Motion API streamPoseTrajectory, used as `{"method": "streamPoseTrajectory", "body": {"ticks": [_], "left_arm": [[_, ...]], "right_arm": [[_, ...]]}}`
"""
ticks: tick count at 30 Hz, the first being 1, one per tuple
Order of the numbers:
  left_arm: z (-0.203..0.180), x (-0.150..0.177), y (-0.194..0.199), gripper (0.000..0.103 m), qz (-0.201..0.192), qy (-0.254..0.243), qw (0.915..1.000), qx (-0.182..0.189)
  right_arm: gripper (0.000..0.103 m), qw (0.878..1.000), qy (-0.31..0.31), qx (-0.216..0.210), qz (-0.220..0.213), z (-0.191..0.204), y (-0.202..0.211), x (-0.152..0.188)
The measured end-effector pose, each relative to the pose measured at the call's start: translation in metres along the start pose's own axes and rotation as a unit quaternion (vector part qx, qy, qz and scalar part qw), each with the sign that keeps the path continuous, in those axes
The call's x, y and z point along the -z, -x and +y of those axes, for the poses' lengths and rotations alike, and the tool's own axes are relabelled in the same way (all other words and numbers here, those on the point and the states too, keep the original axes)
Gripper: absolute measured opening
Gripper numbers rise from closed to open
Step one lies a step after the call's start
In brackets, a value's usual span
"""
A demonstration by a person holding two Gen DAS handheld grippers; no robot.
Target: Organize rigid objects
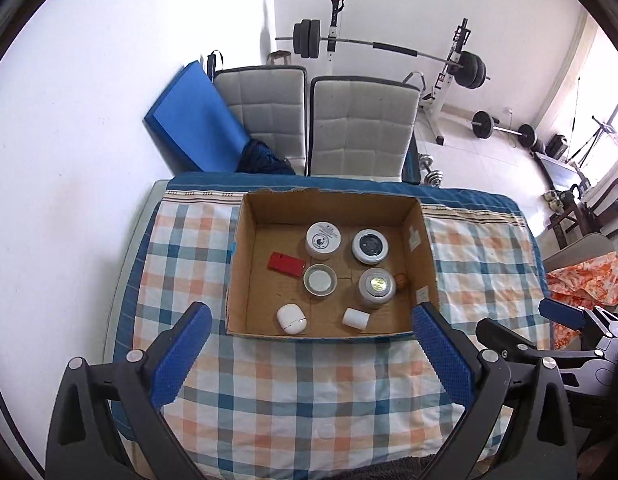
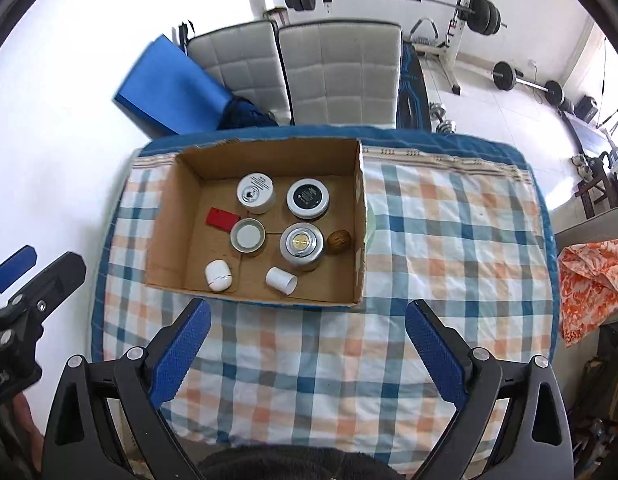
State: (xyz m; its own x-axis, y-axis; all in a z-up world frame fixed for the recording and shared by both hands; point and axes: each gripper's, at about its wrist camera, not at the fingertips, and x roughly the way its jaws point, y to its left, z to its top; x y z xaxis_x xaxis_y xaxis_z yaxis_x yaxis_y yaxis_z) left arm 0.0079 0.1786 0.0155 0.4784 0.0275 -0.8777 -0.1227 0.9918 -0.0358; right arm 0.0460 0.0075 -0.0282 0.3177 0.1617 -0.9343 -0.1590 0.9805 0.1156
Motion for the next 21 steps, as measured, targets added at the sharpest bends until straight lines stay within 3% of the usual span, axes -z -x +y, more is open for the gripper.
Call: {"method": "streamPoseTrajectory", "body": {"ticks": [11, 21], "left_arm": [[-0.002, 0.008, 0.048, 0.103, -0.03, 0.015, 0.9994, 0.011], [0.002, 0.019, 0.053, 0.103, -0.028, 0.022, 0.9993, 0.007]], "right_arm": [[0.1, 0.998, 0.004, 0.006, -0.06, -0.006, 0.079, 0.014], [0.1, 0.997, -0.005, 0.02, -0.07, -0.01, 0.095, 0.018]]}}
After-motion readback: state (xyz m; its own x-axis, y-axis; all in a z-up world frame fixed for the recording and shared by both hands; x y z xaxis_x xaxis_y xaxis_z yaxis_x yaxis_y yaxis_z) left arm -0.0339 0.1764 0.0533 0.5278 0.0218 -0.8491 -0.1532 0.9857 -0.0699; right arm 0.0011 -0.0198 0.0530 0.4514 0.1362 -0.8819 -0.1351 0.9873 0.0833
